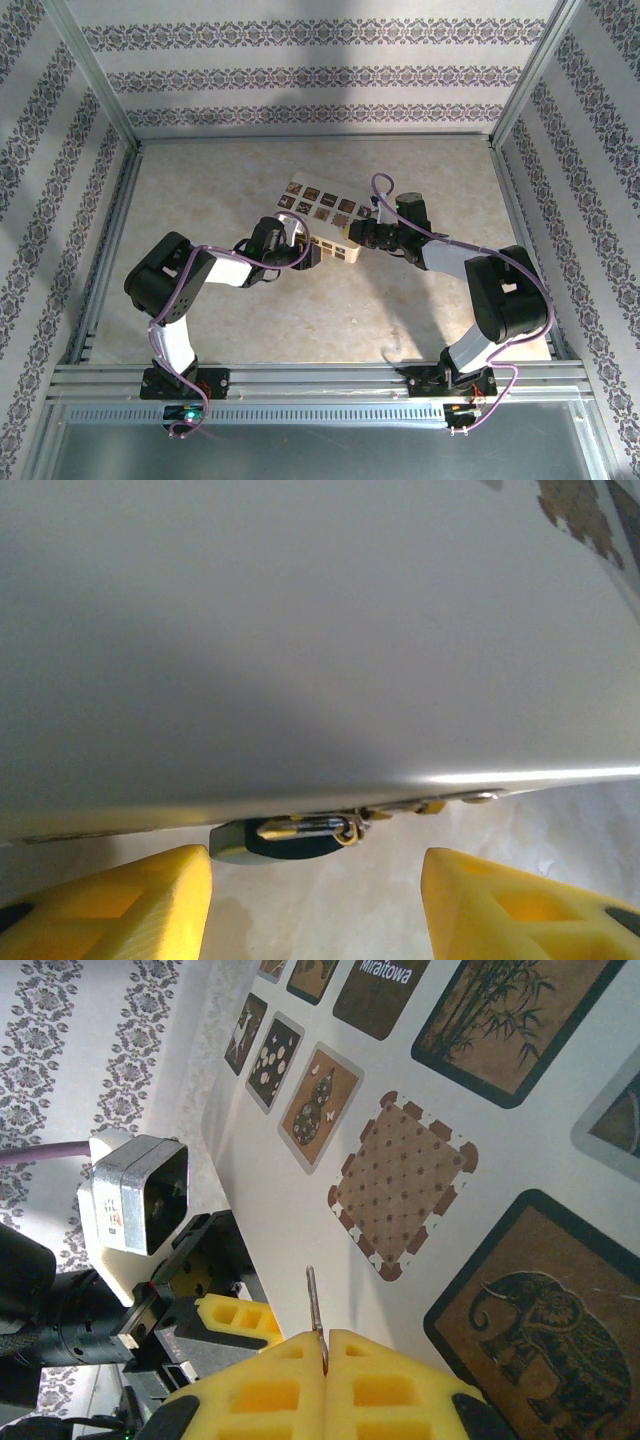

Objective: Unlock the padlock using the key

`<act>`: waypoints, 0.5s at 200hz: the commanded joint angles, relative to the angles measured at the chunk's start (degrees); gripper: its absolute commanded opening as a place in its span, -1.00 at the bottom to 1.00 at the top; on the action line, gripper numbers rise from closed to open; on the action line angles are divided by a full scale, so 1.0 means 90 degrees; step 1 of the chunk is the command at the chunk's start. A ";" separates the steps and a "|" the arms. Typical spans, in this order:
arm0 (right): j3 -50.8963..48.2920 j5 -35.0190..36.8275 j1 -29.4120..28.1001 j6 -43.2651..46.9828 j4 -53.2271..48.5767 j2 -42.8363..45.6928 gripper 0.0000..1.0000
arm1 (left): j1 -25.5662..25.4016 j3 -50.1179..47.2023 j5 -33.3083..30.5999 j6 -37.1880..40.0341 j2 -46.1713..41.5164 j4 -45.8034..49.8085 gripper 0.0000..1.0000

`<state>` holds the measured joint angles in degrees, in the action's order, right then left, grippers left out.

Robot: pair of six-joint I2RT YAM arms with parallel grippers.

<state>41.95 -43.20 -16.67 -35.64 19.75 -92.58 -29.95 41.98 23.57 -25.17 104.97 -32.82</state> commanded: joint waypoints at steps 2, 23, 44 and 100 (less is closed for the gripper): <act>-0.0111 0.0200 -0.0111 0.0073 -0.0674 -0.0231 -1.00 | -0.0090 0.0019 -0.0408 0.0374 -0.0197 -0.0025 0.16; -0.0101 0.0200 -0.0121 0.0077 -0.0677 -0.0231 -1.00 | -0.0100 0.0033 -0.0510 0.0503 -0.0316 0.0164 0.16; -0.0091 0.0200 -0.0130 0.0073 -0.0680 -0.0246 -1.00 | -0.0117 0.0081 -0.0543 0.0571 -0.0347 0.0257 0.16; -0.0078 0.0205 -0.0139 0.0063 -0.0661 -0.0241 -1.00 | -0.0223 0.0459 -0.0210 0.0418 -0.0040 0.0232 0.09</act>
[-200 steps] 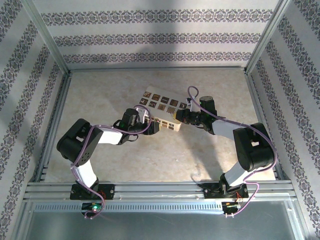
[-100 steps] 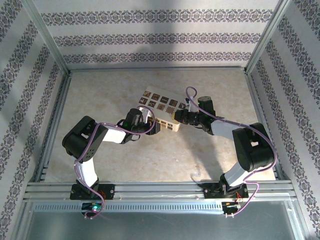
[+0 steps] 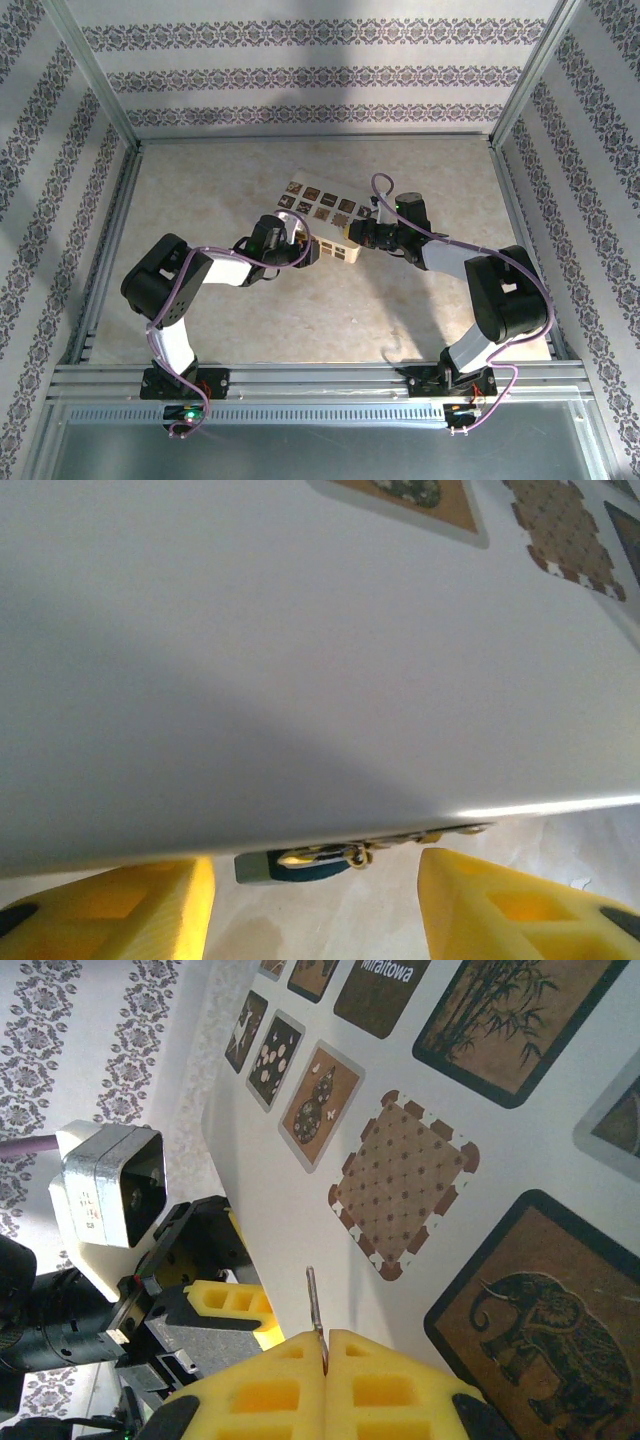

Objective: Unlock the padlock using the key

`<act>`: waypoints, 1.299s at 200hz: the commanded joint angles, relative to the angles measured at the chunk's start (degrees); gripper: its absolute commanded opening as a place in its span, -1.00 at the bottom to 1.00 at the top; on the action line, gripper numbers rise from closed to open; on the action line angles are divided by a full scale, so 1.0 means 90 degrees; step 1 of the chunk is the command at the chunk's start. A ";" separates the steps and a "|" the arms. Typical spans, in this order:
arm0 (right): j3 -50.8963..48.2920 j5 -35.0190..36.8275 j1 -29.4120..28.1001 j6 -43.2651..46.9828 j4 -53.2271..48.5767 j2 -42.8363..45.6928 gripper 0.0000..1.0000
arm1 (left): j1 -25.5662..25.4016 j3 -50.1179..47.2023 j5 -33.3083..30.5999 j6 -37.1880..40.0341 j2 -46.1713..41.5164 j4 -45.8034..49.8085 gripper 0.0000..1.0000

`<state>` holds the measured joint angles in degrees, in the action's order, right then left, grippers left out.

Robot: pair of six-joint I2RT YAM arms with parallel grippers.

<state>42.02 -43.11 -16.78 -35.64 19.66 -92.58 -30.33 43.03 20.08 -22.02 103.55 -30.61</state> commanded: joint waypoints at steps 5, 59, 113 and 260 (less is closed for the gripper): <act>-0.0080 0.0200 -0.0130 0.0063 -0.0651 -0.0242 -1.00 | -0.0208 0.0365 0.0198 0.0052 0.0149 -0.0020 0.07; -0.0079 0.0202 -0.0163 0.0053 -0.0644 -0.0251 -1.00 | -0.0440 0.0356 0.0073 -0.0256 0.0330 -0.0313 0.01; -0.0128 0.0220 -0.0167 0.0053 -0.0632 -0.0222 -1.00 | -0.0463 0.0278 -0.0107 -0.0841 0.0417 -0.0755 -0.05; -0.0206 0.0259 -0.0195 0.0044 -0.0625 -0.0164 -1.00 | -0.0225 -0.0107 -0.0334 -0.2829 0.0769 -0.2267 -0.19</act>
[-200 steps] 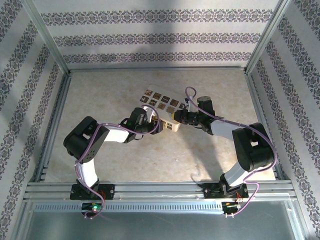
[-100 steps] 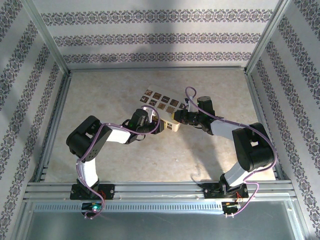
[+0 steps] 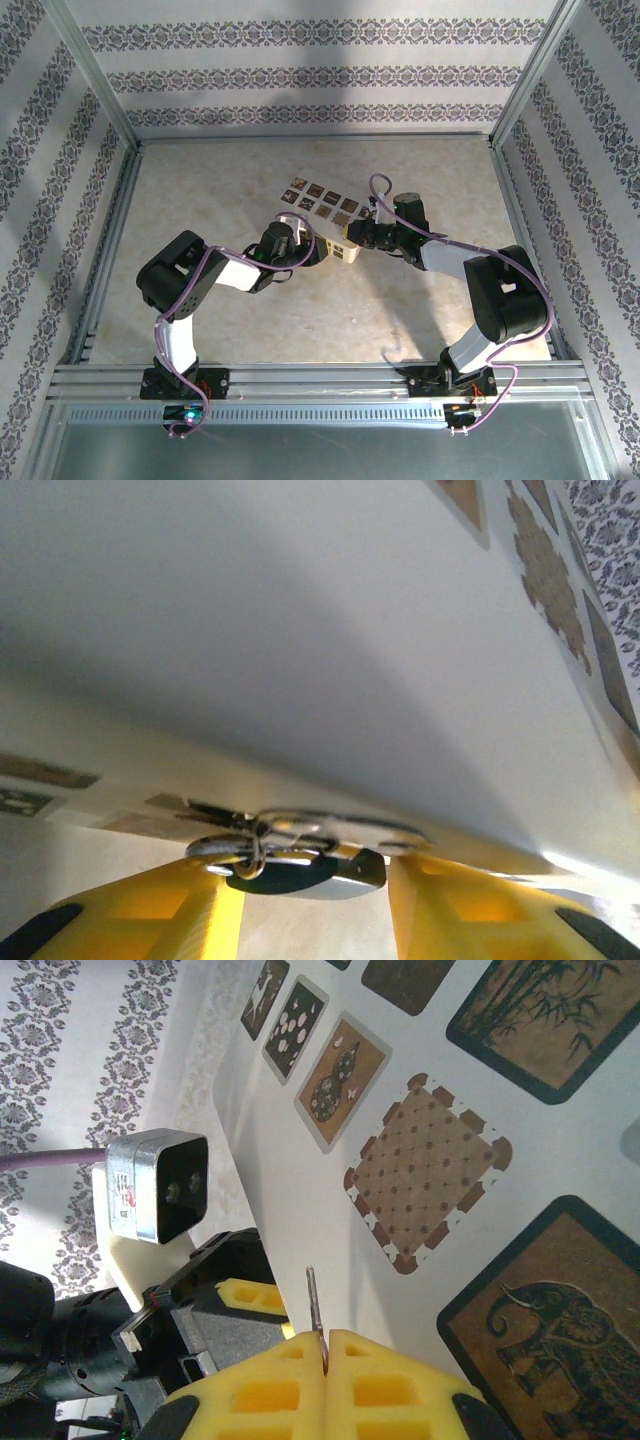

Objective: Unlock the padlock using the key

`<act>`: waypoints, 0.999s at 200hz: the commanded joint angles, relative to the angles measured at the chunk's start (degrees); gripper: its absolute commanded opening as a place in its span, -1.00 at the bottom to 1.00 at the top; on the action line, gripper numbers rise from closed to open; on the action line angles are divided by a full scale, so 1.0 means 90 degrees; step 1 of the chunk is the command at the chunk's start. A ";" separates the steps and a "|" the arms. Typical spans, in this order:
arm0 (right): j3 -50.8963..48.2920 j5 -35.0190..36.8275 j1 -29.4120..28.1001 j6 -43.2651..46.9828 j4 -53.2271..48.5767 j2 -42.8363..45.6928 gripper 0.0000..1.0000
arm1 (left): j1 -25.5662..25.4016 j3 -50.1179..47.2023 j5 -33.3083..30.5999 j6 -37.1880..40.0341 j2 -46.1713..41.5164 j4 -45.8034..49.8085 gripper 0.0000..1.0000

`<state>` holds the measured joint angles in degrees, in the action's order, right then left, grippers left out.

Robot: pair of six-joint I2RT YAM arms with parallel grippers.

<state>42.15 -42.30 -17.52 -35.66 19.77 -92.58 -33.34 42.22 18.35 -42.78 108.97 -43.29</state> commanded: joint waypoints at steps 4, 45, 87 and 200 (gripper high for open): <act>-0.0221 0.0169 -0.0113 0.0046 -0.0634 -0.0162 -1.00 | 0.0120 -0.0036 -0.0153 -0.0580 0.0193 -0.0930 -0.19; -0.0221 0.0179 -0.0114 0.0046 -0.0644 -0.0145 -1.00 | 0.0222 -0.0196 -0.0178 -0.0891 0.0341 -0.1420 -0.20; -0.0196 0.0179 -0.0114 0.0036 -0.0646 -0.0153 -1.00 | 0.0327 -0.0326 -0.0242 -0.0863 0.0268 -0.1467 -0.18; -0.0162 0.0179 -0.0141 0.0027 -0.0677 -0.0119 -1.00 | 0.0423 0.0030 -0.0147 -0.0515 0.0302 -0.0917 -0.29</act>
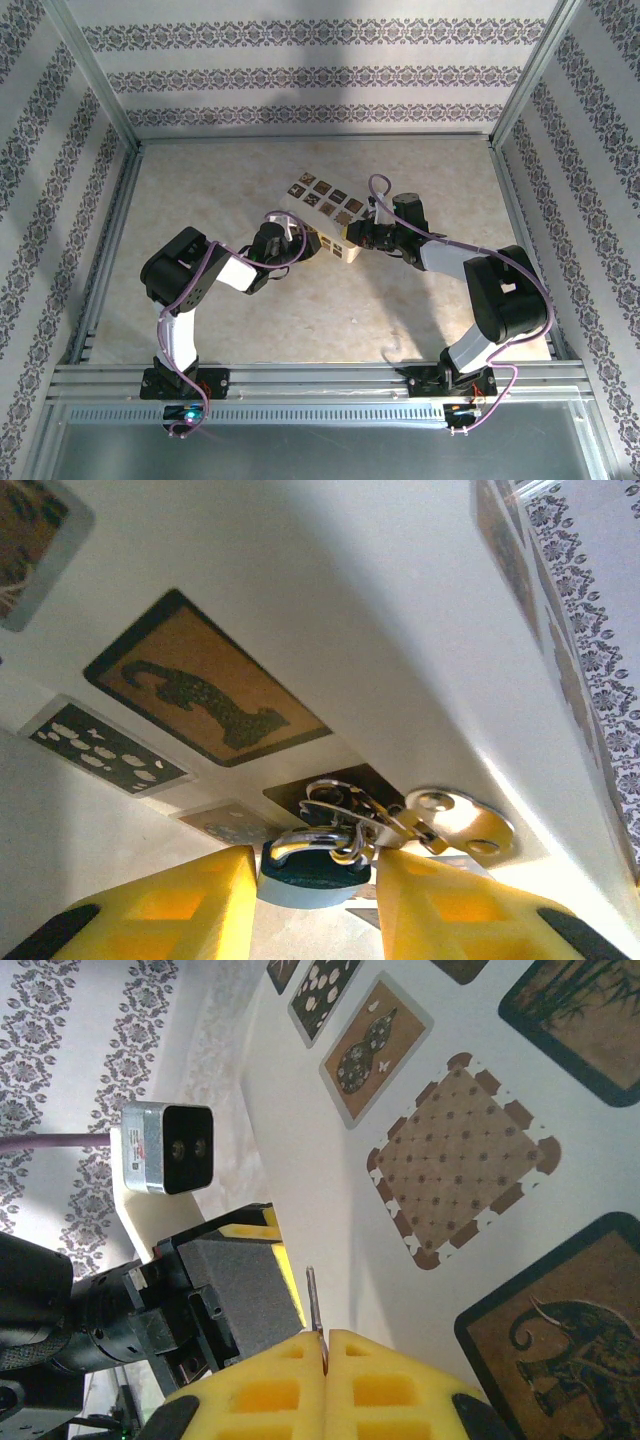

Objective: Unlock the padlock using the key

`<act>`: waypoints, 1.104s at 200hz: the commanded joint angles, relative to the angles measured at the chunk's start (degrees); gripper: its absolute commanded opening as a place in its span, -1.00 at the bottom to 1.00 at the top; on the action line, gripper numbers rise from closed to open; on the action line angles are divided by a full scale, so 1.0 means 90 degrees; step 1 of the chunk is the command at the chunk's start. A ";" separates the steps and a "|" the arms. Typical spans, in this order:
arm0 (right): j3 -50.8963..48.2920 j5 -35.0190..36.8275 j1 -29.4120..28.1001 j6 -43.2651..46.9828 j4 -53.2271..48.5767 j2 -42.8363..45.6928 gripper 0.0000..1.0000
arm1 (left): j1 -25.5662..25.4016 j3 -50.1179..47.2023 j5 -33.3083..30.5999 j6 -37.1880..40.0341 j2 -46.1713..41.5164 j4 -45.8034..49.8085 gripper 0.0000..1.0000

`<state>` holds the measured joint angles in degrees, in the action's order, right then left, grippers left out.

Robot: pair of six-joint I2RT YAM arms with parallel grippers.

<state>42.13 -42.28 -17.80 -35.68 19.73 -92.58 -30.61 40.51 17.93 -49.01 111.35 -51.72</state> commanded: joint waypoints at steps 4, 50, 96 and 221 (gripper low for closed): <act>-0.0155 0.0177 -0.0104 0.0029 -0.0678 -0.0124 -1.00 | 0.0111 0.0232 -0.0110 0.0186 0.0040 0.0049 -0.29; -0.0094 0.0157 -0.0134 0.0019 -0.0688 -0.0095 -1.00 | 0.0069 0.0417 -0.0136 0.0347 0.0030 0.0391 -0.35; -0.0033 0.0177 -0.0151 0.0030 -0.0728 -0.0085 -1.00 | 0.0013 0.0471 -0.0205 0.0365 0.0076 0.0471 -0.31; -0.0042 0.0177 -0.0156 0.0029 -0.0759 0.0100 -1.00 | -0.0095 0.0567 -0.0171 0.0632 -0.0017 0.0686 -0.58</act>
<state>42.54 -42.26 -18.28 -35.66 18.44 -92.33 -30.79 44.07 16.93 -44.56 111.39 -46.26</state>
